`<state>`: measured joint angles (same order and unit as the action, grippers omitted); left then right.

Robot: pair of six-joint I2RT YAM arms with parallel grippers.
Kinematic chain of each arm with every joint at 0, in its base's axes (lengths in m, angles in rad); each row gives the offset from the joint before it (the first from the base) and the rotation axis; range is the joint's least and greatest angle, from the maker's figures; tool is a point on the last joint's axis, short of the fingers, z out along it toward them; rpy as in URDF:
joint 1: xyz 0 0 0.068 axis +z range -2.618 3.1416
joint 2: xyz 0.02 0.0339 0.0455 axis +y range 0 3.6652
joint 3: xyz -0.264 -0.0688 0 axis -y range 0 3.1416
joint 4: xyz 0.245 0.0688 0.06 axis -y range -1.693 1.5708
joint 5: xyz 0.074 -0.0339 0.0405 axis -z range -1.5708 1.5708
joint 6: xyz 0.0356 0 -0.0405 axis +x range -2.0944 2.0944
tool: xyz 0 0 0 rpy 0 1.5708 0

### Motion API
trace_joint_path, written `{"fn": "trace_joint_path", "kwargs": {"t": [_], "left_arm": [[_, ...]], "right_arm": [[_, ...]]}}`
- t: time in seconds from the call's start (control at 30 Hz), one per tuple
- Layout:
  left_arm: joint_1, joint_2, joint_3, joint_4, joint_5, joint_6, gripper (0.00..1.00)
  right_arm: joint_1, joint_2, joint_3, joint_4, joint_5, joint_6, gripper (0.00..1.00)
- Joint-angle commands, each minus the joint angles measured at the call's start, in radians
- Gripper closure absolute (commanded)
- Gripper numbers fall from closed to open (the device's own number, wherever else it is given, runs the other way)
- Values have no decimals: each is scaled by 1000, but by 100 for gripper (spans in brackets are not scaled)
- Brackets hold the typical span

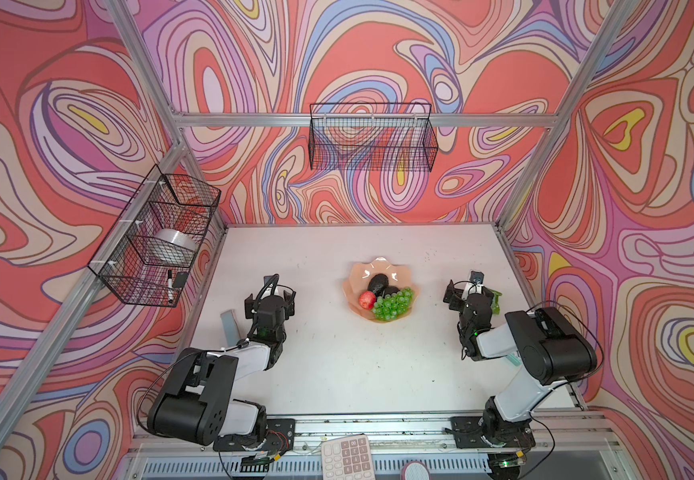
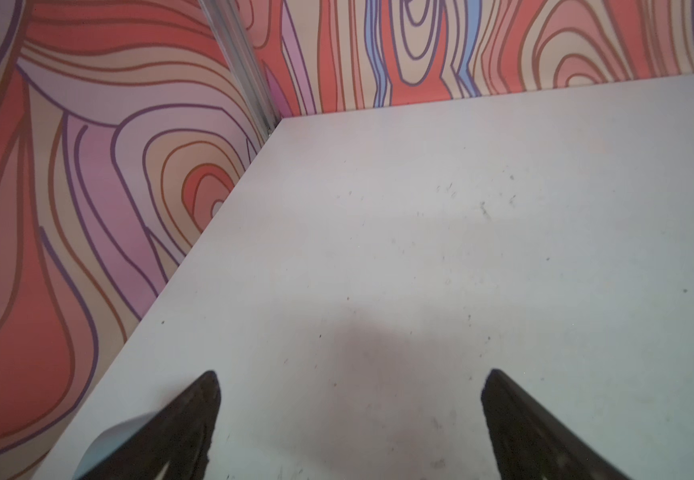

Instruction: Place and organize the fake fruits in the fruit bowl

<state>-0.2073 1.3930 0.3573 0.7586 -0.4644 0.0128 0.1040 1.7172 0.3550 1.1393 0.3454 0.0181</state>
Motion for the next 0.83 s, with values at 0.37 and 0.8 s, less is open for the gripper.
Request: {"fn": "trace_joint_path", "kwargs": {"t": [0.37,0.8], "left_arm": [[92,117,-38,249,118,7,0],[105,106,-6,161,140,-13,0]], "right_arm": [[-6,9,53,-34,-10,-17,2],[-18,5,60,-52,-20,-10,2]]}}
